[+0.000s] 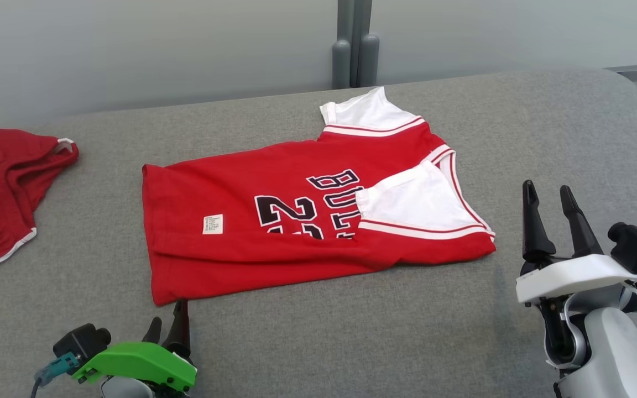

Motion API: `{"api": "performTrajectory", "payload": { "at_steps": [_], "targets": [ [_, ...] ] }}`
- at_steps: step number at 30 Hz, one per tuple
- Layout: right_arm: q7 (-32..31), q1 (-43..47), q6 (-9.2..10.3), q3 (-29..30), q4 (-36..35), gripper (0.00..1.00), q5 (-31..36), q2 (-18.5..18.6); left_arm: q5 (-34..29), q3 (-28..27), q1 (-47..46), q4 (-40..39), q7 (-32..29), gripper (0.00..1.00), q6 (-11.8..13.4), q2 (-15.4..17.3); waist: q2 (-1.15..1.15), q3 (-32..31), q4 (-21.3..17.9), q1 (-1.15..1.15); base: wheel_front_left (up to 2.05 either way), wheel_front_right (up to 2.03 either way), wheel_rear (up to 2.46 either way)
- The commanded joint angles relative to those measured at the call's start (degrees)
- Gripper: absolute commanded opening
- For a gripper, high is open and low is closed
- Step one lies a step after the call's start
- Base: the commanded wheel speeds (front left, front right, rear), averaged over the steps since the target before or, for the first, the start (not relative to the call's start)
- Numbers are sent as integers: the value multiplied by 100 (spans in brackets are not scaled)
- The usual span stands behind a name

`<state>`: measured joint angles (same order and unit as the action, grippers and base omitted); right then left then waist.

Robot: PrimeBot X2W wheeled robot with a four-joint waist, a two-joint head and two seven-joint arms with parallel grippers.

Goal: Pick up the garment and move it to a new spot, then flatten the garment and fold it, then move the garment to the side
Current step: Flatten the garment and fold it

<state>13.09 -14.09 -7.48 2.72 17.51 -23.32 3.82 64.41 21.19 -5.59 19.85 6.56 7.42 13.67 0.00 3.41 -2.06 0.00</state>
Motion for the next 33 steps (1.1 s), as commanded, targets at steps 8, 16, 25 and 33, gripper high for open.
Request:
{"api": "performTrajectory", "payload": {
  "at_steps": [8, 16, 25, 33],
  "targets": [
    [-446, 460, -2, 177, -1051, 100, 155, -77, 463, -278, -261, 540, -155, 100, -46, -188, 0, 191, -321, 0, 0, 0, 0],
    [-654, 562, -2, 241, -1493, 100, 77, -86, 763, -618, -654, 1194, 1, 100, -384, -289, 0, 420, -558, 0, 0, 0, 0],
    [-686, 570, -2, 311, -1524, 100, 42, -87, 876, -857, -1023, 1783, 392, 42, -900, -364, 0, 528, -611, 0, 0, 0, 0],
    [-670, 687, -2, 403, -1093, 100, -34, -86, 678, -713, -987, 1782, 572, 0, -1203, -411, 0, 417, -384, 0, 0, 0, 0]
  ]
}}
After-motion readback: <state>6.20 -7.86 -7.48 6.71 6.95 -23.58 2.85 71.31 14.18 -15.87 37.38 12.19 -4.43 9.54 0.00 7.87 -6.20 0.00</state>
